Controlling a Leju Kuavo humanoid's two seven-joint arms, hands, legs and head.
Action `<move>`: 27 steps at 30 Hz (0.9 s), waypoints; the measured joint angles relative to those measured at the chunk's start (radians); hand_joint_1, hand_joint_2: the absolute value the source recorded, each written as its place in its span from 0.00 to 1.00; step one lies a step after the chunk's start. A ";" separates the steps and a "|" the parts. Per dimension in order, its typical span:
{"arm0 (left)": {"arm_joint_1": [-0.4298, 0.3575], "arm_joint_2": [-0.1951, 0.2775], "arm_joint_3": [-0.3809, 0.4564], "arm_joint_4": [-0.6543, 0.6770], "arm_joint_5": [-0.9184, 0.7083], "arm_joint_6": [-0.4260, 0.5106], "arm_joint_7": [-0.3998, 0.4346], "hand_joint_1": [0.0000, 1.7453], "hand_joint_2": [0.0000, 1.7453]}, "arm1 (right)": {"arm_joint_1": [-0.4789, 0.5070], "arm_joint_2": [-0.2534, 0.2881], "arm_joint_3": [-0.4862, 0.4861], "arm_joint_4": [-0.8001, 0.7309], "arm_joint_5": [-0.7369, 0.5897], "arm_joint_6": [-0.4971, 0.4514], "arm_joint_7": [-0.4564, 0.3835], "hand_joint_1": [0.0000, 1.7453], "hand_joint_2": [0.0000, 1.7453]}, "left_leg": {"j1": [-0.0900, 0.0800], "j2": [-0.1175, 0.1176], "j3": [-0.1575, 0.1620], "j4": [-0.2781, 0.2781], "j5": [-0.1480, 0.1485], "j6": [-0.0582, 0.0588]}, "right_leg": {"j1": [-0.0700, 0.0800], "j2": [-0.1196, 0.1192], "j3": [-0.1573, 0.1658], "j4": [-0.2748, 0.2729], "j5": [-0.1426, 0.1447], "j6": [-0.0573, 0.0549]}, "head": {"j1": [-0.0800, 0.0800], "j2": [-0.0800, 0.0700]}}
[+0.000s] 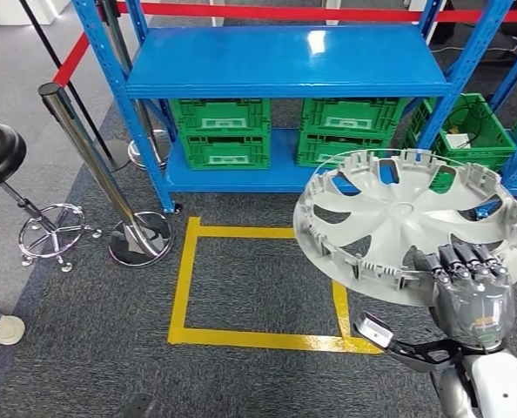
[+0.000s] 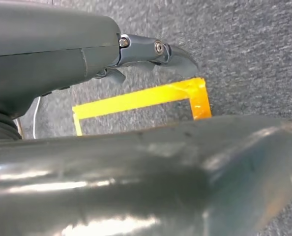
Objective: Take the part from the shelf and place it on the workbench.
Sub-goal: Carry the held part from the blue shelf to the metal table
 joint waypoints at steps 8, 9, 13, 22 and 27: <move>-0.008 0.002 0.002 0.000 0.000 -0.003 0.001 0.00 0.00 | -0.001 0.002 -0.003 0.001 0.000 0.000 0.002 1.00 1.00 | 0.000 0.006 -0.053 -0.039 0.056 0.033 | -0.004 0.011 -0.110 0.242 -0.148 0.030 | 0.003 0.000; -0.008 0.002 0.003 0.000 0.000 -0.007 0.000 0.00 0.00 | -0.001 0.002 -0.004 0.002 0.000 0.000 0.002 1.00 1.00 | -0.001 0.006 -0.063 -0.039 0.064 0.032 | -0.004 0.011 -0.111 0.268 -0.146 0.032 | 0.003 0.000; -0.009 0.002 0.004 0.000 0.001 -0.026 -0.007 0.00 0.00 | -0.006 0.002 -0.004 0.005 0.000 0.000 0.003 1.00 1.00 | -0.003 0.006 -0.089 -0.035 0.086 0.019 | -0.005 0.011 0.044 0.054 -0.064 0.029 | 0.003 0.000; -0.012 0.004 0.007 -0.001 -0.001 -0.053 -0.018 0.00 0.00 | -0.019 0.002 -0.004 0.006 0.000 0.000 0.008 1.00 1.00 | 0.004 0.003 -0.180 0.176 -0.031 -0.029 | -0.006 0.009 0.074 -0.036 -0.038 -0.017 | -0.005 0.000; -0.013 0.003 0.007 -0.001 -0.007 -0.062 -0.021 0.00 0.00 | -0.022 0.002 -0.005 0.007 0.000 0.000 0.022 1.00 1.00 | 0.004 0.001 -0.127 0.144 0.015 -0.015 | -0.001 0.010 0.059 -0.022 -0.032 -0.019 | -0.005 0.000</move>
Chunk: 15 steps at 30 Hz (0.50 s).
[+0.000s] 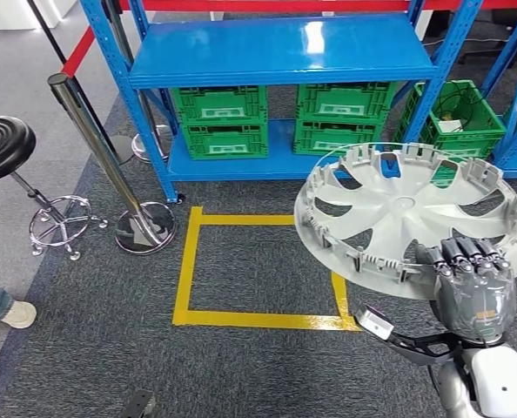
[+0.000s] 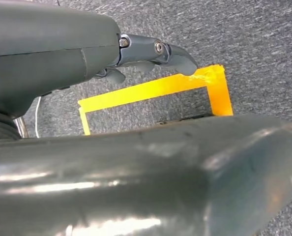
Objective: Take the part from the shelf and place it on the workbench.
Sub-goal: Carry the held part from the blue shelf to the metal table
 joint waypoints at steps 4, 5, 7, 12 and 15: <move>0.001 0.003 0.000 0.000 -0.003 0.000 -0.002 0.00 0.00 | -0.005 0.000 -0.001 0.000 0.000 0.000 0.015 1.00 1.00 | -0.014 -0.004 0.072 -0.152 0.042 0.032 | -0.002 0.001 -0.017 0.004 0.010 0.017 | 0.001 0.000; 0.001 0.001 0.000 0.000 -0.005 0.001 -0.002 0.00 0.00 | -0.005 0.000 -0.001 0.000 0.000 0.000 0.017 1.00 1.00 | -0.015 -0.003 0.071 -0.162 0.048 0.035 | -0.004 0.002 -0.020 0.003 0.013 0.024 | 0.000 0.000; -0.001 -0.001 0.000 0.000 -0.009 0.003 -0.002 0.00 0.00 | -0.005 0.000 -0.003 0.000 0.000 0.000 0.017 1.00 1.00 | -0.011 -0.001 0.073 -0.185 0.059 0.042 | -0.005 0.002 -0.034 0.015 -0.007 0.034 | 0.001 0.000; -0.004 -0.008 0.001 0.000 -0.013 0.006 -0.003 0.00 0.00 | -0.007 0.000 -0.007 0.001 0.000 0.000 0.015 1.00 1.00 | -0.003 0.001 0.047 -0.191 0.077 0.045 | -0.010 0.004 -0.122 0.264 -0.144 0.054 | 0.013 0.000; -0.005 -0.010 0.001 0.000 -0.017 0.006 -0.003 0.00 0.00 | -0.007 0.000 -0.011 0.004 0.000 0.000 0.019 1.00 1.00 | 0.003 0.002 0.021 -0.172 0.085 0.035 | -0.017 0.003 -0.049 0.162 -0.083 0.068 | 0.014 0.000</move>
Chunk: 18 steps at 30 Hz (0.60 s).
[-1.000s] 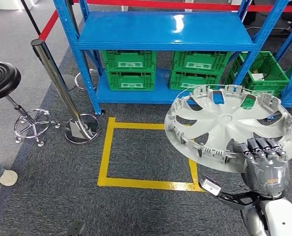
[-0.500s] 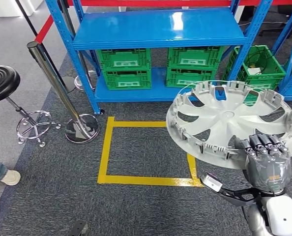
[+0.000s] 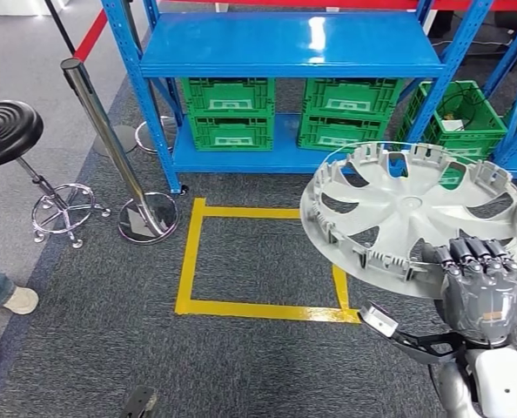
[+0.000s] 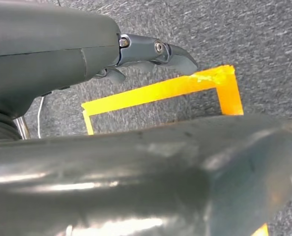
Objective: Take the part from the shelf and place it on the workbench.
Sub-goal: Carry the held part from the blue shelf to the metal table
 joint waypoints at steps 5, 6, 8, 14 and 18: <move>0.000 0.002 0.000 0.000 -0.005 0.003 0.000 0.00 0.00 | -0.004 0.000 0.000 0.004 0.000 0.000 0.014 1.00 1.00 | -0.003 -0.003 -0.034 0.025 0.023 -0.030 | 0.002 0.010 0.071 -0.138 0.039 -0.023 | 0.000 0.000; 0.001 0.003 0.000 0.000 -0.005 0.003 0.000 0.00 0.00 | -0.005 0.000 0.000 0.006 0.000 0.000 0.016 1.00 1.00 | -0.002 -0.004 -0.040 0.027 0.024 -0.035 | 0.002 0.009 0.064 -0.137 0.044 -0.032 | 0.000 0.000; 0.003 0.004 0.000 0.000 -0.005 0.003 0.000 0.00 0.00 | -0.006 0.000 -0.001 0.010 0.000 0.000 0.016 1.00 1.00 | 0.001 -0.004 -0.059 0.064 -0.020 -0.044 | 0.000 0.006 0.045 -0.136 0.061 -0.052 | -0.004 0.000; 0.003 0.002 0.000 0.000 -0.012 0.005 0.000 0.00 0.00 | -0.007 -0.002 -0.002 0.015 0.000 0.000 0.036 1.00 1.00 | 0.003 -0.003 -0.072 0.292 -0.146 -0.045 | 0.013 0.002 -0.015 -0.136 0.107 -0.069 | -0.010 0.000; -0.002 0.005 0.000 -0.002 -0.016 0.010 0.000 0.00 0.00 | -0.009 -0.020 0.013 0.024 0.000 0.000 0.094 1.00 1.00 | -0.017 -0.003 0.095 0.051 -0.097 0.003 | 0.020 -0.001 -0.036 -0.136 0.132 -0.062 | -0.009 0.000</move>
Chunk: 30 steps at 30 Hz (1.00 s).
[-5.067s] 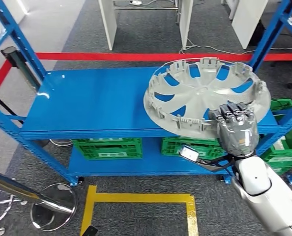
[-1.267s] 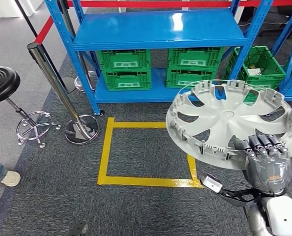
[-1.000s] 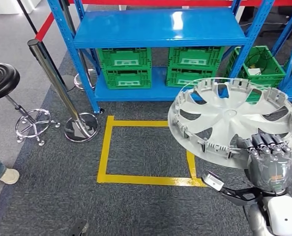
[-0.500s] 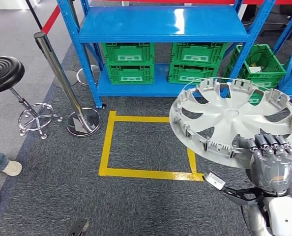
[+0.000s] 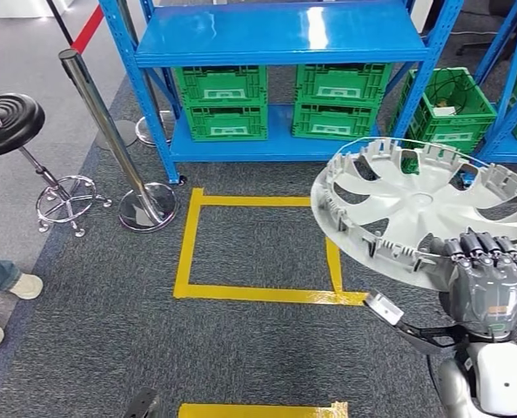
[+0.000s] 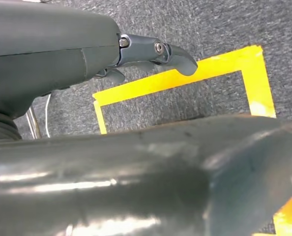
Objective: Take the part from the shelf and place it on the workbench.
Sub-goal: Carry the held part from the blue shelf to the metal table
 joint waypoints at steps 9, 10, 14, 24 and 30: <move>-0.001 -0.003 0.000 0.000 -0.002 0.004 0.000 0.00 0.00 | -0.002 -0.027 0.013 0.021 0.000 0.000 0.003 1.00 1.00 | 0.004 0.007 -0.006 -0.077 0.040 0.013 | -0.005 0.002 -0.102 0.229 -0.127 0.043 | 0.005 0.000; 0.000 -0.003 0.000 0.000 -0.002 0.004 0.000 0.00 0.00 | -0.002 -0.028 0.014 0.025 0.000 0.000 0.003 1.00 1.00 | 0.004 0.007 -0.013 -0.074 0.043 0.012 | -0.006 0.002 -0.102 0.251 -0.131 0.046 | 0.005 0.000; 0.001 -0.006 0.000 0.000 -0.003 0.004 0.001 0.00 0.00 | -0.004 -0.031 0.019 0.034 0.000 0.000 0.007 1.00 1.00 | 0.006 0.007 -0.039 -0.042 0.042 0.000 | -0.014 0.000 0.032 0.054 -0.059 0.052 | 0.006 0.000; 0.003 -0.003 0.000 0.000 -0.010 0.008 0.003 0.00 0.00 | -0.010 -0.031 0.027 0.040 0.000 0.000 0.013 1.00 1.00 | 0.016 0.004 -0.158 0.225 -0.095 -0.048 | -0.017 -0.001 0.043 0.008 -0.043 0.001 | -0.003 0.000; 0.003 -0.004 0.000 0.000 -0.013 0.008 0.003 0.00 0.00 | -0.011 -0.031 0.030 0.040 0.000 0.000 0.013 1.00 1.00 | 0.017 0.003 -0.048 0.021 0.022 -0.032 | -0.014 0.001 0.040 0.008 -0.036 0.009 | -0.003 0.000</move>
